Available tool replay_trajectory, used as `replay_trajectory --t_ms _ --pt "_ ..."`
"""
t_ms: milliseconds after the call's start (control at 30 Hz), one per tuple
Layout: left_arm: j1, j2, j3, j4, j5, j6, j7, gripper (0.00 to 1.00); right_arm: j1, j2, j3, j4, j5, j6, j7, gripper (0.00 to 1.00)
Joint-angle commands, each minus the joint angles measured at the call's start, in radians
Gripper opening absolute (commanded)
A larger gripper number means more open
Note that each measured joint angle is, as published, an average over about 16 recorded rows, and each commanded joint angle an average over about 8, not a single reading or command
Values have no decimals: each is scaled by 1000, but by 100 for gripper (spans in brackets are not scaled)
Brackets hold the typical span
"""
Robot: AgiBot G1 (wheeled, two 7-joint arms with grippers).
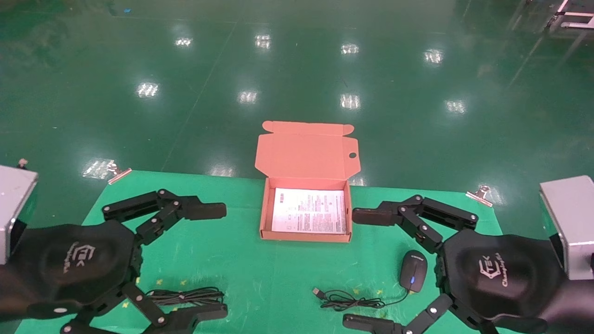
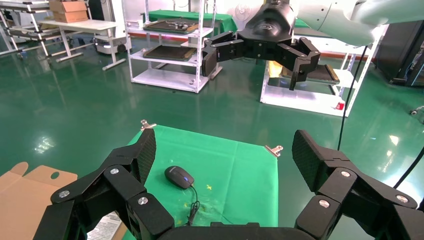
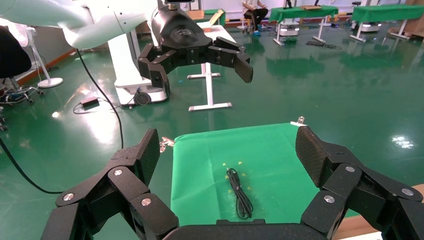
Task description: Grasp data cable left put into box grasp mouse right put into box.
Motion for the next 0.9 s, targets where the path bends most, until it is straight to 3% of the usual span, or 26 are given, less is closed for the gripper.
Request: replay_trajectory --t_ms 33,667,900 --pt "0 0 0 0 0 0 0 100 0 0 0 0 0 0 0 100" --pt "-8 17 -1 6 -10 -7 -3 100 2 2 -2 2 -7 -2 -2 100" --pt "-86 43 53 16 81 13 -30 100 50 36 -36 20 -116 -32 -14 100"
